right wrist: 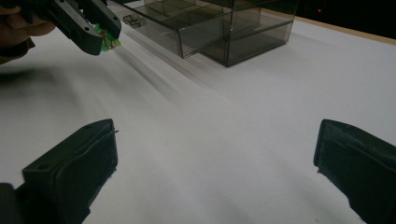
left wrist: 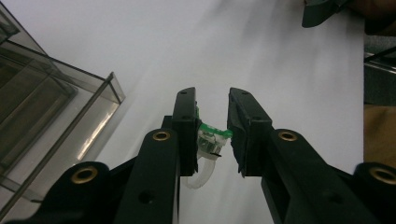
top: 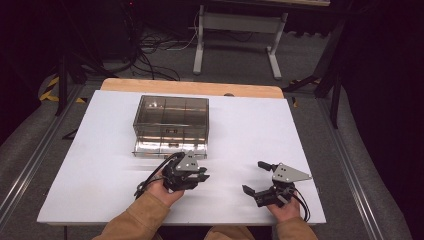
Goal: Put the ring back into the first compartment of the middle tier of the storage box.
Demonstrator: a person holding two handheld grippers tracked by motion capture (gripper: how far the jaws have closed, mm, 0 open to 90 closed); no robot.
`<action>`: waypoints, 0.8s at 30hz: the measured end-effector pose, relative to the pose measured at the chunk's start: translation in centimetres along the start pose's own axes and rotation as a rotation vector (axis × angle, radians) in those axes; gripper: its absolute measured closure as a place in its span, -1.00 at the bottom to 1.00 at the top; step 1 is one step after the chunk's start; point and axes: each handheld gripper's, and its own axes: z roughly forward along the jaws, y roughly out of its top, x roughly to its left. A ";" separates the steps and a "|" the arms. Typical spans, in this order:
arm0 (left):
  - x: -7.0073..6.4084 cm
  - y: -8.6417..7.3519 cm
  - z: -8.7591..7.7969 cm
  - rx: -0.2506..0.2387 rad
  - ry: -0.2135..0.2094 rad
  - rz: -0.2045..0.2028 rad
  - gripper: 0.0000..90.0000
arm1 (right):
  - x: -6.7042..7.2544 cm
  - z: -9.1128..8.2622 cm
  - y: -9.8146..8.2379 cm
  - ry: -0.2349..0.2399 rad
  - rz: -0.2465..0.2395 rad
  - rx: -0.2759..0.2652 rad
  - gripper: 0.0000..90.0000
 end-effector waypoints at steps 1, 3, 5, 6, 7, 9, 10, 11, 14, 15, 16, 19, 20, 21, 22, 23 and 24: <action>0.1 0.0 -0.1 -0.001 0.002 0.000 0.64 | 0.0 0.0 0.0 0.000 0.002 0.000 -1.00; 0.2 0.1 -0.4 -0.002 0.007 -0.002 0.64 | 0.0 0.0 0.0 0.000 0.000 0.000 -1.00; 0.3 0.2 -0.6 -0.004 0.011 -0.002 0.64 | 0.0 0.0 0.0 0.000 0.001 0.000 -1.00; 0.4 0.3 -0.6 -0.004 0.014 -0.003 0.64 | 0.0 0.0 0.0 0.001 0.000 0.000 -1.00; 0.4 0.3 -0.7 -0.004 0.017 -0.002 0.64 | 0.0 0.0 0.0 0.000 0.000 0.000 -1.00; 0.6 0.3 -0.9 -0.008 0.019 -0.005 0.64 | 0.0 0.0 0.0 0.001 0.002 -0.001 -1.00; 0.6 0.3 -1.0 -0.008 0.021 -0.007 0.64 | 0.0 0.0 0.0 0.000 0.001 0.001 -1.00; 0.6 0.3 -1.0 -0.008 0.021 -0.007 0.64 | 0.0 0.0 0.0 0.000 -0.001 0.001 -1.00; 0.9 0.4 -1.3 -0.003 0.029 -0.005 0.64 | 0.0 0.0 0.0 0.001 0.000 0.000 -1.00; 1.0 0.4 -1.4 -0.005 0.031 -0.007 0.64 | 0.0 0.0 0.0 0.002 0.001 -0.001 -1.00; 1.0 0.4 -1.4 -0.005 0.031 -0.007 0.64 | 0.0 0.0 0.0 0.001 -0.001 0.002 -1.00; 1.4 0.4 -1.8 -0.005 0.042 -0.011 0.64 | 0.0 0.0 0.0 0.001 0.001 0.001 -1.00; 1.5 0.4 -1.9 -0.007 0.045 -0.015 0.64 | 0.0 0.0 0.0 0.001 0.000 0.001 -1.00; 1.6 0.4 -2.0 -0.006 0.048 -0.015 0.64 | 0.0 0.0 0.0 0.000 -0.001 0.002 -1.00; 1.7 0.4 -2.2 -0.004 0.051 -0.015 0.64 | 0.0 0.0 0.0 0.000 -0.001 0.002 -1.00; 1.8 0.4 -2.3 -0.001 0.053 -0.013 0.64 | 0.0 0.0 0.0 0.000 -0.001 0.002 -1.00; 1.8 0.4 -2.4 -0.002 0.056 -0.015 0.64 | 0.0 0.0 0.0 0.000 -0.001 0.002 -1.00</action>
